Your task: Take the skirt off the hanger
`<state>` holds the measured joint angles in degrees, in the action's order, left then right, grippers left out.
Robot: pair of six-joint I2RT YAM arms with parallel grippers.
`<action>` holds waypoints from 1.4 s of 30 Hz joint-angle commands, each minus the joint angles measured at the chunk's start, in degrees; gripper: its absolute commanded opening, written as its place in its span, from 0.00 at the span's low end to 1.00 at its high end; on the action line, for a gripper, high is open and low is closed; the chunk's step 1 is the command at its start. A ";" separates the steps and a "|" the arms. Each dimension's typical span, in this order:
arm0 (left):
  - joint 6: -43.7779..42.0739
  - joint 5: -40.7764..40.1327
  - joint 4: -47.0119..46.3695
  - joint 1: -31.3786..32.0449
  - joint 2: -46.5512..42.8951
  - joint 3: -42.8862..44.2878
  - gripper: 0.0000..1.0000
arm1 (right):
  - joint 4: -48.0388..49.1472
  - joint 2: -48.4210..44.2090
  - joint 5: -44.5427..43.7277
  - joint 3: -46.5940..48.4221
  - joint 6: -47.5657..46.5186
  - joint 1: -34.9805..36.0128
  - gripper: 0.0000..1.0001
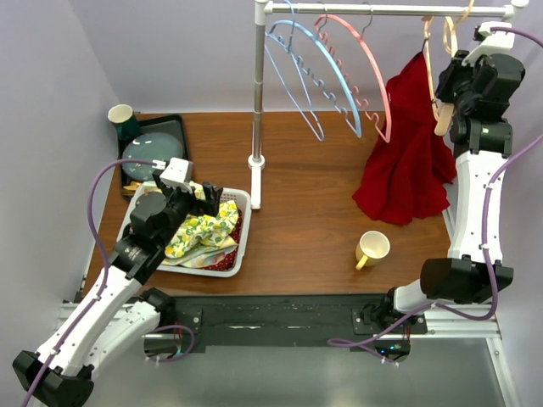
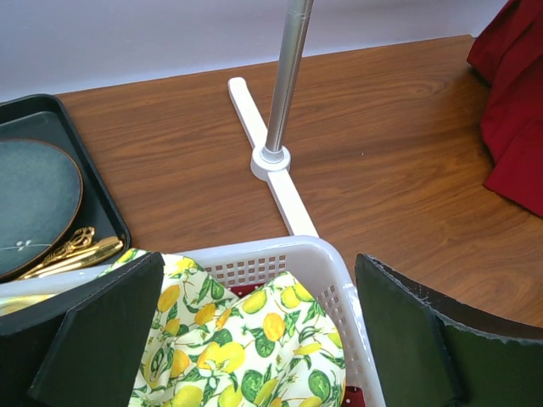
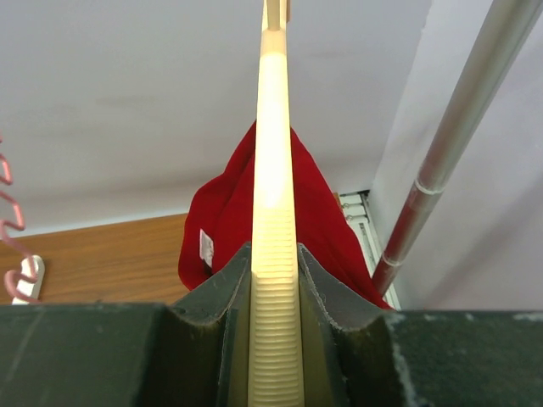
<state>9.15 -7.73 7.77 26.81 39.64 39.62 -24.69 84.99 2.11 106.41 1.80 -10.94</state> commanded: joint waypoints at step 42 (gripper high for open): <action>-1.59 8.94 -1.09 0.26 2.10 8.09 1.00 | 13.37 -26.10 0.80 -19.75 27.90 1.71 0.00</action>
<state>8.29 -5.63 8.36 26.81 39.53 40.86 -16.10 62.85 7.70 86.61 26.09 -9.47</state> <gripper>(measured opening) 0.996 0.239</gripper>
